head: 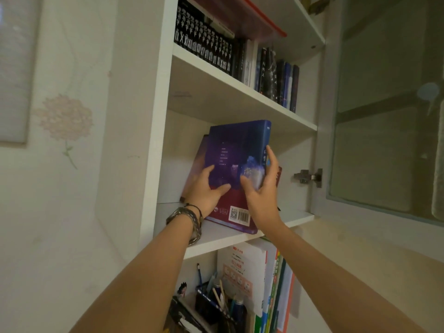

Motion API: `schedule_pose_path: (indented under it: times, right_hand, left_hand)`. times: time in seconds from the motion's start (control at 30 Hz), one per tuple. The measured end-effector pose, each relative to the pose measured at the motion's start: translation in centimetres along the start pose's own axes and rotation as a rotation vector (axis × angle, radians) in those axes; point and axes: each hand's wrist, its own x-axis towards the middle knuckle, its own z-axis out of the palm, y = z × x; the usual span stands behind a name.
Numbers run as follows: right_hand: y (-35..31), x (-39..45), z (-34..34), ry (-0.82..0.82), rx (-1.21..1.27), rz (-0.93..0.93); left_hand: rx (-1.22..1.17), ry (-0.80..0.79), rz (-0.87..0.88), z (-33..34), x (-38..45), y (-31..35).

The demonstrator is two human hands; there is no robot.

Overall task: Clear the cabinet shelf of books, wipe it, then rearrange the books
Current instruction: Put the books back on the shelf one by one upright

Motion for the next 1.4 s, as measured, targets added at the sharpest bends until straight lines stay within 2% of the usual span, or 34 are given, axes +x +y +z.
schedule_pose_path:
  times: [0.3,0.7,0.9,1.07,1.4]
  right_hand:
    - [1.9,-2.5,-1.4,-0.181,-0.014,0.099]
    - [3.6,-1.1,0.0,-0.136,-0.051,0.157]
    - [3.4,-0.6,-0.9,-0.321,-0.07,0.21]
    - [2.2,-0.1,-4.2,-0.516,-0.195,0.309]
    - [3.8,1.2,-0.9,-0.422,-0.366,0.268]
  left_hand:
    - [0.121,-0.191,-0.052,0.8,0.6,-1.4]
    - [0.369,-0.305,-0.18,1.7,2.1,-1.0]
    - [0.223,-0.297,-0.166,1.1,2.6,-1.8]
    - [0.163,-0.271,-0.182,1.1,2.7,-2.2]
    - [0.341,-0.181,-0.19,0.6,3.0,-2.6]
